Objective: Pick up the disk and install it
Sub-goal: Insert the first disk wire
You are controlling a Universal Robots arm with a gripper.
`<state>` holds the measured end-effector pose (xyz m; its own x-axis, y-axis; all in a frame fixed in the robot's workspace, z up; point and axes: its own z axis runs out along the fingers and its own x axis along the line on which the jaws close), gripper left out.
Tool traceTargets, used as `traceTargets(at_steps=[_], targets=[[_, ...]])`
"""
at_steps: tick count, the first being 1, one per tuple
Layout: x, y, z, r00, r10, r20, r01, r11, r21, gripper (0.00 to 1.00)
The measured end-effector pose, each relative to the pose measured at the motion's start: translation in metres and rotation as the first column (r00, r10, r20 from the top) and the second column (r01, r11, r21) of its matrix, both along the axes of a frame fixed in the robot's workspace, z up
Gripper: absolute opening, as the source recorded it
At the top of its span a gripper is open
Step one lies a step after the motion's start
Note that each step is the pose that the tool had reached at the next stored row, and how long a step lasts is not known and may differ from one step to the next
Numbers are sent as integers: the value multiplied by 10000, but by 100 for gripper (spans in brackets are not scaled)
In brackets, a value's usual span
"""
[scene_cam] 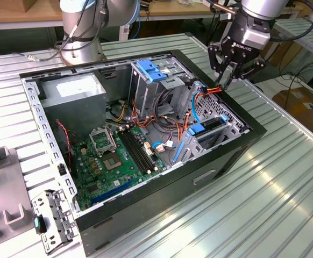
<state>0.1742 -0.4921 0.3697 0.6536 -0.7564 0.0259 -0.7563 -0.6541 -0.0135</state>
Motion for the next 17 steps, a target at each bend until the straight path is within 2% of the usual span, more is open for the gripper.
traceTargets(at_steps=[2,4,6,10,12,14,15,17], targets=[[1,0,19,9999,105,-3,-105,9999,-21,32],[2,0,25,9998,201,-5,-201,9998,-97,32],[2,-1,26,9992,398,-6,-398,9991,-109,32],[2,0,16,9927,1207,-5,-1207,9926,-108,32],[2,-1,-4,9870,1610,-6,-1610,9869,-110,32],[2,-1,-25,9791,2033,-5,-2033,9790,-110,32],[2,0,-35,9738,2276,-2,-2276,9737,-112,32],[3,0,-50,9665,2566,5,-2566,9665,-114,32]])
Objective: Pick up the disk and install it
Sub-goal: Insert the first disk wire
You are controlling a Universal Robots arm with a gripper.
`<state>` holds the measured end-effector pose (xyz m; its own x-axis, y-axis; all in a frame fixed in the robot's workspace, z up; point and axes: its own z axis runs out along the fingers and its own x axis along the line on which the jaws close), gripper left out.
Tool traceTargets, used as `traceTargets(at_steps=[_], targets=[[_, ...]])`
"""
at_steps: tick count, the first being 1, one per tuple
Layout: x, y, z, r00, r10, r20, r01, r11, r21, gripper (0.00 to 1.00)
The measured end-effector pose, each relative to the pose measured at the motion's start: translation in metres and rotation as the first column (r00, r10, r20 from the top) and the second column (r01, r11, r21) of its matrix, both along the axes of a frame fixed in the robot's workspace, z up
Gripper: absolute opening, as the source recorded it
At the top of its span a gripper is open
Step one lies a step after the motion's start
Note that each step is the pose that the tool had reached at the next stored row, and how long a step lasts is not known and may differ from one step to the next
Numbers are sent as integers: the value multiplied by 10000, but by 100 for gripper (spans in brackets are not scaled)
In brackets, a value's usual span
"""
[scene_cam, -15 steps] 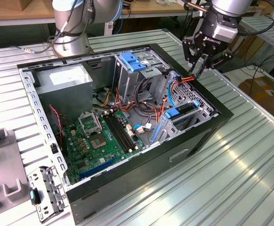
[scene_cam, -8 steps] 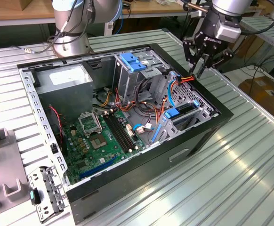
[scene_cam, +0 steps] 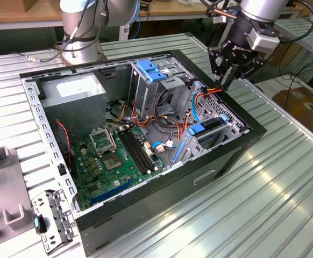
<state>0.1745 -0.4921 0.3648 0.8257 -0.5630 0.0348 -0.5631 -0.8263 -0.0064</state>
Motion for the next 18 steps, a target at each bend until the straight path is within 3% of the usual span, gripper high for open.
traceTargets(at_steps=[1,3,7,13,18], targets=[[0,0,-2,10000,91,0,-91,10000,-2,30],[0,-1,1,9998,197,1,-197,9998,-2,17],[0,-1,68,9998,207,1,-207,9998,-3,17],[-7,-3,69,9998,206,1,-206,9998,-1,17],[-234,-38,68,9998,206,1,-206,9998,0,17]])
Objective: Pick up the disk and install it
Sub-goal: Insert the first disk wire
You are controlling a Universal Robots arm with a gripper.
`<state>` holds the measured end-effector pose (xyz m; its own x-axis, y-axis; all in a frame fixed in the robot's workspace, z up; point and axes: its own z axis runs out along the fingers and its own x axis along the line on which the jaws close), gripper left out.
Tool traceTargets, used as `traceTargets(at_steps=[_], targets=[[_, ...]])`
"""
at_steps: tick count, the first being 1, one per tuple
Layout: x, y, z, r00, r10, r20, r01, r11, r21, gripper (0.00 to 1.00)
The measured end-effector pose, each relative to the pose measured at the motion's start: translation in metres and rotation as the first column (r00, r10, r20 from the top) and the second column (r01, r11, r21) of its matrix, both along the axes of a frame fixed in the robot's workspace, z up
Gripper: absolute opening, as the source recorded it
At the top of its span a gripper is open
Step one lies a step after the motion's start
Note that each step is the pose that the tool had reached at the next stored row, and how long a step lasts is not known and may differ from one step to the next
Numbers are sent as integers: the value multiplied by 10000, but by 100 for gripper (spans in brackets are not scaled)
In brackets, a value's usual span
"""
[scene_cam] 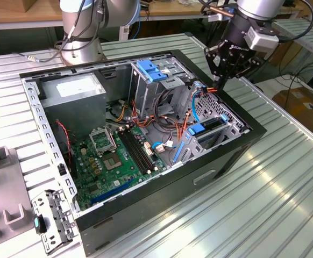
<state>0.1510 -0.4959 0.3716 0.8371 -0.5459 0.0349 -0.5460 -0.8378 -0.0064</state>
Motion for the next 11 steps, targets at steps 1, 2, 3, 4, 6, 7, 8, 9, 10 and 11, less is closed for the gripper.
traceTargets(at_steps=[1,2,3,4,6,7,8,9,10,11], targets=[[-11,-5,-2,10000,-96,1,96,10000,-14,17],[-12,-5,-3,9998,-203,1,203,9998,-19,17],[-12,-5,-3,9994,-335,1,335,9994,-21,17],[-12,-5,-4,9986,-537,0,537,9986,-21,17],[-12,-5,-6,9958,-915,0,915,9958,-21,17],[-12,-5,-6,9941,-1085,0,1085,9941,-21,17],[-12,-5,-7,9924,-1227,0,1227,9924,-21,17],[-12,-6,-6,9913,-1319,0,1319,9913,-22,17],[-15,-10,-7,9907,-1358,0,1358,9907,-22,17],[-17,-12,-7,9907,-1361,0,1361,9907,-21,17]])
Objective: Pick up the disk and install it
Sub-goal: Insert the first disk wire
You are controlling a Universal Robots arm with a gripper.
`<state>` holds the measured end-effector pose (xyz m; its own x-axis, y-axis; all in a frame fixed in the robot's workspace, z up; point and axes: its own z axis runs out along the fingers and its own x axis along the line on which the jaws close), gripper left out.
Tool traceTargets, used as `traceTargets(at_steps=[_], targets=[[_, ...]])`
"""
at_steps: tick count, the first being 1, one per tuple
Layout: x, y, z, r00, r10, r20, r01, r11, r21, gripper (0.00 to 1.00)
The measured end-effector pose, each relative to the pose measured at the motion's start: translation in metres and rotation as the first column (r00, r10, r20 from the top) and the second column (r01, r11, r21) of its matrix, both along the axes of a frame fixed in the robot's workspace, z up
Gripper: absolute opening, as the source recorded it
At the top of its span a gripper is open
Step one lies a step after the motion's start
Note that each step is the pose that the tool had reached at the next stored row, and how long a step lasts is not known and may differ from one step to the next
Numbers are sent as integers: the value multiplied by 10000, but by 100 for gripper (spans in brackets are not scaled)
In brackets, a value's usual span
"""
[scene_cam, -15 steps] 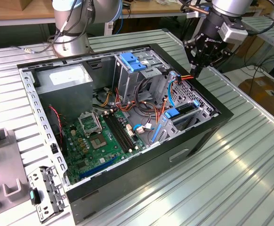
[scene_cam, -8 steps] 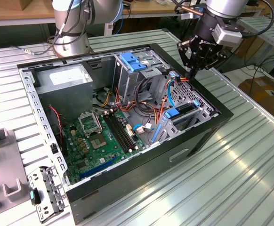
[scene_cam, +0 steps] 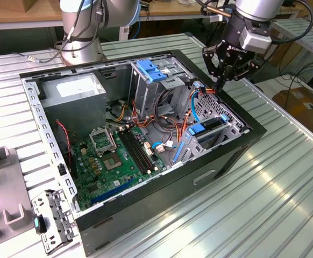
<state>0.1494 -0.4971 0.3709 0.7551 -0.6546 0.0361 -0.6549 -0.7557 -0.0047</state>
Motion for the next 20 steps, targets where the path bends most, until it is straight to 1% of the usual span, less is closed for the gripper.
traceTargets(at_steps=[12,16,18,20], targets=[[-1,-2,0,10000,-3,0,3,10000,1,17],[-1,-18,0,10000,-4,0,4,10000,0,17],[0,-43,0,10000,-6,0,6,10000,0,17],[2,-104,0,10000,-5,0,5,10000,0,17]])
